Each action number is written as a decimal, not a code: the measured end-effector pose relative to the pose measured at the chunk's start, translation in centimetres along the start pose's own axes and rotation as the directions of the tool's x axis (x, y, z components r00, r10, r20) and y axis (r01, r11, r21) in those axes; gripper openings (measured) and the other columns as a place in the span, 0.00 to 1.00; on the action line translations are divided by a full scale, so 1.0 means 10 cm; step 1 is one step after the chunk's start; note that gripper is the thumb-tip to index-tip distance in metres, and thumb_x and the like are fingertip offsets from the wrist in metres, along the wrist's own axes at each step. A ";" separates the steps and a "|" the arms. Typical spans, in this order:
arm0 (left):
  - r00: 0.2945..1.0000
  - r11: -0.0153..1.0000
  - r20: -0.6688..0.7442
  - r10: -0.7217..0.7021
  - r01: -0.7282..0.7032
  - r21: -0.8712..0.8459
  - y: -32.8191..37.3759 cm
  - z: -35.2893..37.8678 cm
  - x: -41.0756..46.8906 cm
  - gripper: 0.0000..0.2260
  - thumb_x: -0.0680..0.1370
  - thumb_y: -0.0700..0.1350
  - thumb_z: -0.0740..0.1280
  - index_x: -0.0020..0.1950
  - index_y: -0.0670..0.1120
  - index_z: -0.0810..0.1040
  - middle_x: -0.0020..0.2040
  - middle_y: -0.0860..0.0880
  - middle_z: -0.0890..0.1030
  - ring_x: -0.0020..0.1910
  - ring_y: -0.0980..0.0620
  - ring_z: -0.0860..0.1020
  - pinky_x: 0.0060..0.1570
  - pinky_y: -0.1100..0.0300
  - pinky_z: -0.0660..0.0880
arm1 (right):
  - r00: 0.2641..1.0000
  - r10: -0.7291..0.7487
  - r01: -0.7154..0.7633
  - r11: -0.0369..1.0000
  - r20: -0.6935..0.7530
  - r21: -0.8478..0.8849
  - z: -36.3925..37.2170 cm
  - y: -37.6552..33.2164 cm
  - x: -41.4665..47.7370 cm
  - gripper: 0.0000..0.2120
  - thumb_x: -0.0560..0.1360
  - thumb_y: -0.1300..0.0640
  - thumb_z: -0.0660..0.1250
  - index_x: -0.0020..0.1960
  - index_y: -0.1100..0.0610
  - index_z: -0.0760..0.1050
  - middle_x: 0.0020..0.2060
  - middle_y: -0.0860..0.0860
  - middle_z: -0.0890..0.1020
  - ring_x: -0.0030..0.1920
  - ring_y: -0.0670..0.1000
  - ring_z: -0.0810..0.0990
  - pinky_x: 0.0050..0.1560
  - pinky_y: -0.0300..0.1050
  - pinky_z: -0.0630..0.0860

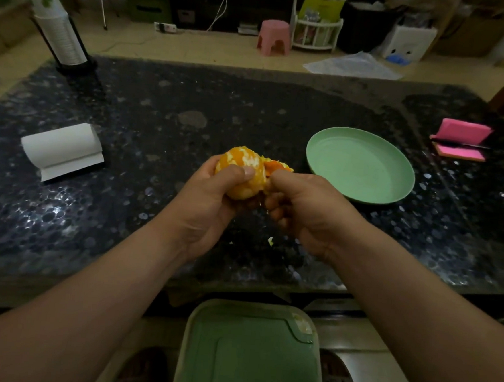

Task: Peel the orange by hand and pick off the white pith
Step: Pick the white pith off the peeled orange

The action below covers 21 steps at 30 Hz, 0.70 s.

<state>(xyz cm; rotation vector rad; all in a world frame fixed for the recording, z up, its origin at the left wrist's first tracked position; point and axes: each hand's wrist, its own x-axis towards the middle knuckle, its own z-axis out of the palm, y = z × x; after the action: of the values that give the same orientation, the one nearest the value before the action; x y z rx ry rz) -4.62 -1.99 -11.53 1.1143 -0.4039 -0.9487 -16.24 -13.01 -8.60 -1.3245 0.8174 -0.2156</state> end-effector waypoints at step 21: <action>0.991 0.976 0.069 -0.115 0.126 -0.177 0.09 -0.11 -0.01 0.17 0.80 0.49 0.66 0.65 0.42 0.78 0.55 0.39 0.82 0.43 0.48 0.80 0.44 0.59 0.80 | 0.967 -0.254 0.238 0.917 -0.008 -0.320 -0.11 0.07 0.06 0.11 0.83 0.65 0.64 0.49 0.54 0.82 0.42 0.53 0.87 0.33 0.49 0.82 0.33 0.45 0.83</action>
<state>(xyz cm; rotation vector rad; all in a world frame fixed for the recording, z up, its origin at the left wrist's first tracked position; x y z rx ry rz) -3.50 -1.13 -11.14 0.9547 -0.2926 -1.1049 -16.76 -14.04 -9.50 -1.7346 0.7451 -0.3264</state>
